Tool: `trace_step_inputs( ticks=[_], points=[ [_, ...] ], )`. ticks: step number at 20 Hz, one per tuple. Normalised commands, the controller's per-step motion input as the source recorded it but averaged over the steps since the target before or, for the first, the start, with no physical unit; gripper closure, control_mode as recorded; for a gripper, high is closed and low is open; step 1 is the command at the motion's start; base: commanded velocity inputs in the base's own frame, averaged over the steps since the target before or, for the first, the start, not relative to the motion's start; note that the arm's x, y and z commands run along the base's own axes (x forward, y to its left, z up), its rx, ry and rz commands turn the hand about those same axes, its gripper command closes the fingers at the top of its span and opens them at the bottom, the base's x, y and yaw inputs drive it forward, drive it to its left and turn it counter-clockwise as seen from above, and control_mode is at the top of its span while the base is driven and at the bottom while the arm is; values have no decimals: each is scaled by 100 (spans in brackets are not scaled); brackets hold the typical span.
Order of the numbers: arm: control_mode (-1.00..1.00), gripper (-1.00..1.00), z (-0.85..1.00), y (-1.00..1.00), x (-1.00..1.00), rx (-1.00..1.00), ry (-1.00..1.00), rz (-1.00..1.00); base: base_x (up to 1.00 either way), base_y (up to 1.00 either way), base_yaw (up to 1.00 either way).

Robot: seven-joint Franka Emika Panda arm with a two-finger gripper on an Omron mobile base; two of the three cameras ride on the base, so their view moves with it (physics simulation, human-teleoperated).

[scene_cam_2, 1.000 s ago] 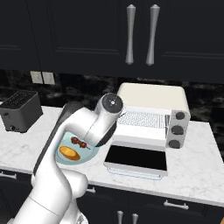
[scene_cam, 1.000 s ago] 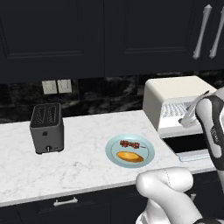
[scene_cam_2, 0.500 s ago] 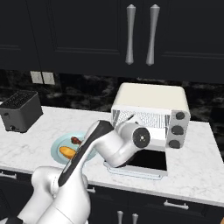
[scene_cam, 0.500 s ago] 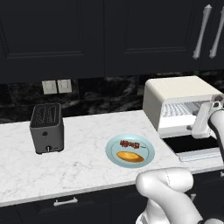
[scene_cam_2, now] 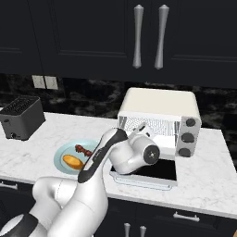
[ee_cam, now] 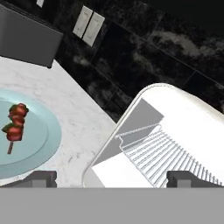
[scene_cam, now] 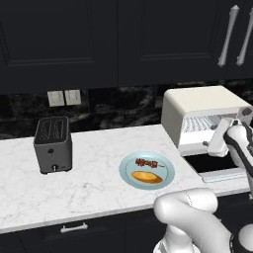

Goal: Pick up the kebab skewer and baguette bread, and place them inside the toaster oven. Close the toaster oven door and start by setting the timer.

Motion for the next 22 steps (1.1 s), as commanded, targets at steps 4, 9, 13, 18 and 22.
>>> trace_step_inputs(
  ticks=[4,9,13,18,22],
  points=[
    [-100,-100,-12,-30,41,11,0,0,0,0,0],
    [-100,-100,-4,-42,28,7,-1,0,0,0,0],
    [-100,-100,-2,-25,18,1,-2,0,0,0,0],
    [-100,-100,-20,-6,21,0,-3,-1,0,0,0],
    [-100,-100,-28,0,21,0,-4,-5,0,0,0]
  ],
)
